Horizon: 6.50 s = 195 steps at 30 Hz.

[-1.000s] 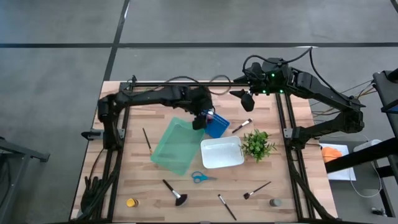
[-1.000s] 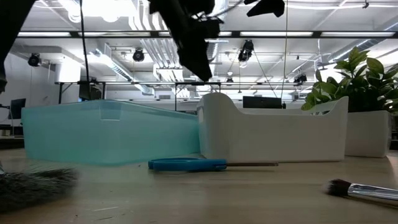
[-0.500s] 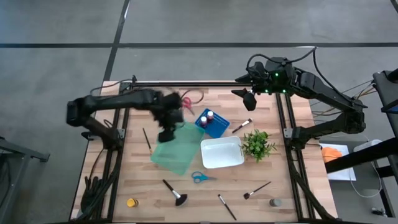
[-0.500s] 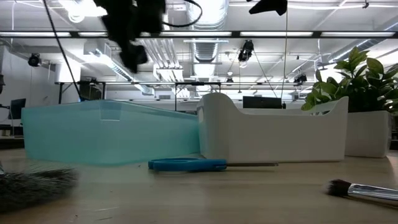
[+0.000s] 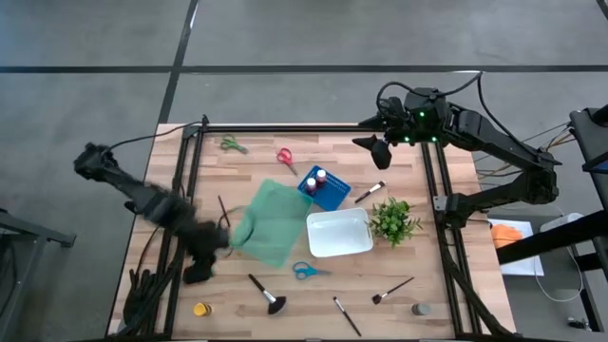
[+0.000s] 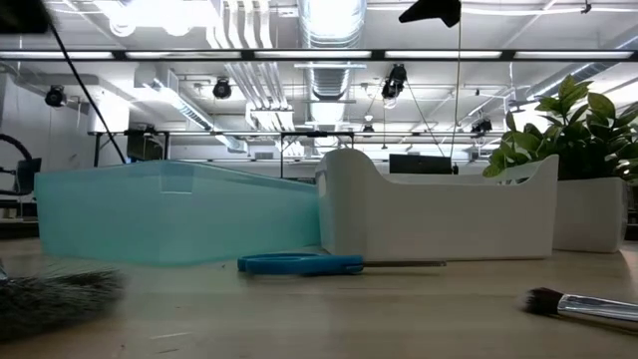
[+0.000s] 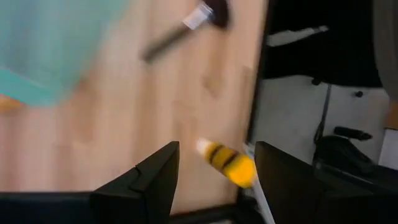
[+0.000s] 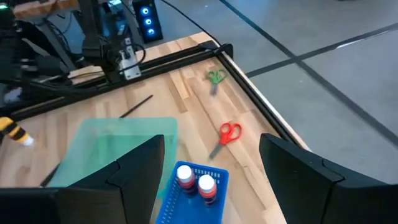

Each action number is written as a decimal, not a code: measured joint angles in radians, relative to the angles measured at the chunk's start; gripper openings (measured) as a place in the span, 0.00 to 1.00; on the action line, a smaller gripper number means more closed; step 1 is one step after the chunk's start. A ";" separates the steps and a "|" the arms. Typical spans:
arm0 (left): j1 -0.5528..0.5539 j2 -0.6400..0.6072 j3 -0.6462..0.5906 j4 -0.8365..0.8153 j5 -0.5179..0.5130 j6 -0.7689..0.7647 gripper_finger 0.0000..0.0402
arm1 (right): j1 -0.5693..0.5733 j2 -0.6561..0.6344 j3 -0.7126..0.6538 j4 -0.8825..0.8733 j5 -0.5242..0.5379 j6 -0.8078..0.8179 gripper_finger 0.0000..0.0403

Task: Pick & Place Paint Supplies
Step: Put the yellow paint bottle into the blue bin

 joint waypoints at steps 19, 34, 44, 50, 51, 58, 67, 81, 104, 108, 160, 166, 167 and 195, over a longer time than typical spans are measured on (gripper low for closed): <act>-0.516 0.293 0.068 0.162 -0.348 -0.200 0.54 | 0.000 0.001 0.000 0.002 -0.025 0.100 0.65; -0.525 0.362 0.020 0.191 -0.407 -0.094 0.54 | 0.000 0.002 0.000 0.004 -0.022 0.161 0.65; -0.541 0.364 0.006 0.222 -0.404 -0.046 0.54 | 0.000 0.002 0.000 0.005 -0.021 0.180 0.65; -0.548 0.364 -0.014 0.224 -0.385 -0.035 0.54 | 0.000 0.002 0.000 0.005 -0.017 0.178 0.65; -0.547 0.364 -0.019 0.225 -0.385 -0.035 0.54 | 0.000 0.002 0.000 0.005 -0.017 0.177 0.65; -0.547 0.364 -0.028 0.226 -0.385 -0.031 0.54 | 0.000 0.002 0.000 0.005 -0.010 0.176 0.65; -0.547 0.364 -0.028 0.223 -0.380 -0.032 0.48 | 0.000 0.002 0.000 0.004 -0.002 0.171 0.65; -0.540 0.351 -0.016 0.122 -0.427 -0.107 0.34 | 0.001 0.002 0.000 0.008 -0.002 0.171 0.65; 0.295 -0.287 -0.010 0.326 -0.911 0.014 0.34 | 0.032 0.030 -0.001 0.299 -0.050 -0.002 0.65; 0.547 -0.331 -0.081 0.735 -0.721 0.060 0.34 | 0.041 0.056 -0.001 0.356 -0.079 -0.046 0.65; 0.782 0.188 -0.172 1.939 -0.252 -0.536 0.34 | 0.082 0.169 0.101 0.467 -0.229 -0.146 0.27; 0.781 0.187 -0.172 1.897 -0.238 -0.529 0.40 | 0.081 0.168 0.101 0.448 -0.239 -0.145 0.27; 0.781 0.186 -0.172 1.882 -0.238 -0.521 0.42 | 0.081 0.168 0.101 0.444 -0.239 -0.144 0.27; 0.776 0.047 -0.046 1.629 0.157 0.044 0.98 | 0.016 0.157 0.101 0.126 -0.226 0.039 0.27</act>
